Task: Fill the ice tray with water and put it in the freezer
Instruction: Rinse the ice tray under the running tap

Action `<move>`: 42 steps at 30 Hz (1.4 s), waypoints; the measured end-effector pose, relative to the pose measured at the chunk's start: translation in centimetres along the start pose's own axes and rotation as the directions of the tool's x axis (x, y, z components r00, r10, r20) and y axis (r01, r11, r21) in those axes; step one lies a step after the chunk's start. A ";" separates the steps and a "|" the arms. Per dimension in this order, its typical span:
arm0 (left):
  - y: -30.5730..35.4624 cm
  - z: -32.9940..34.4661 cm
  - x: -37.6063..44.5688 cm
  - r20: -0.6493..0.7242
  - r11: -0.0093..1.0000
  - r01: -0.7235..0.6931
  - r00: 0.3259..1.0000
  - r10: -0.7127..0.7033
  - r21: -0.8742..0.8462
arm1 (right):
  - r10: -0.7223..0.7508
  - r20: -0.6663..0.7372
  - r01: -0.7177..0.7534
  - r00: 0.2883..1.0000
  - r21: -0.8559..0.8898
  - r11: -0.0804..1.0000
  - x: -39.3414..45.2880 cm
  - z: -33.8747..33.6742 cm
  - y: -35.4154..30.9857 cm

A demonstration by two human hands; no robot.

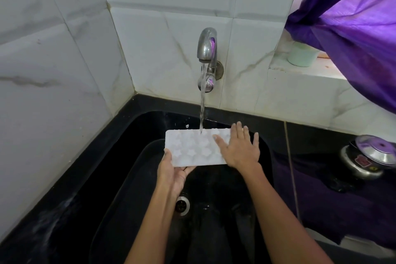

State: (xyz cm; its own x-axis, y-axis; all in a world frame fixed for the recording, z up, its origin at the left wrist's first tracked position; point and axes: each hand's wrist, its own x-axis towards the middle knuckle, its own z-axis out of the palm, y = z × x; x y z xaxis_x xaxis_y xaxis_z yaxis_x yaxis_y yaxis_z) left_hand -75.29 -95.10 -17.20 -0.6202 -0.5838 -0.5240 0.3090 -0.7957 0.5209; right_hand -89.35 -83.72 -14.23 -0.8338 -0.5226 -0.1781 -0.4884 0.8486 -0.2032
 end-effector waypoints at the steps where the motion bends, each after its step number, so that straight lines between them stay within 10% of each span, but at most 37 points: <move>1: -0.1 0.0 -0.1 -0.004 1.000 -0.001 1.000 0.001 0.001 | 0.025 -0.005 -0.025 1.000 -0.011 1.000 -0.3 0.1 -0.4; 10: -0.4 1.1 -0.8 -0.006 0.997 -0.008 1.000 0.008 0.075 | -0.508 -0.128 0.511 0.852 -0.010 0.860 -4.0 2.0 -6.1; 18: 1.7 -0.3 -0.7 -0.057 0.998 -0.035 0.998 0.038 0.048 | -0.197 0.178 0.186 0.964 0.077 0.980 -1.9 -0.6 0.2; 23: 3.2 -1.2 -1.0 -0.045 0.988 0.107 0.994 -0.102 0.115 | -0.144 -0.122 0.181 0.982 0.390 0.903 -2.9 -1.6 2.9; 28: 4.2 -2.1 -2.1 -0.157 0.766 0.266 0.964 -0.215 0.585 | -0.032 -0.238 0.148 0.971 0.491 0.859 -3.9 -3.0 3.7; 42: 1.4 -4.9 -2.5 0.114 0.793 -0.235 0.972 0.207 0.562 | 0.514 -0.118 -0.268 0.850 0.742 0.614 -3.8 -1.3 3.2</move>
State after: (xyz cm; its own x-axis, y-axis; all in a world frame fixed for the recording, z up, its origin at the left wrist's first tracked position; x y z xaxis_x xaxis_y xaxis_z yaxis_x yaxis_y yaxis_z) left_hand -69.74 -95.53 -18.45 -0.6208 -0.7135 -0.3248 -0.0150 -0.4033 0.9149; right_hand -88.09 -78.96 -12.94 -0.9898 0.0020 -0.1422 0.1149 0.5999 -0.7918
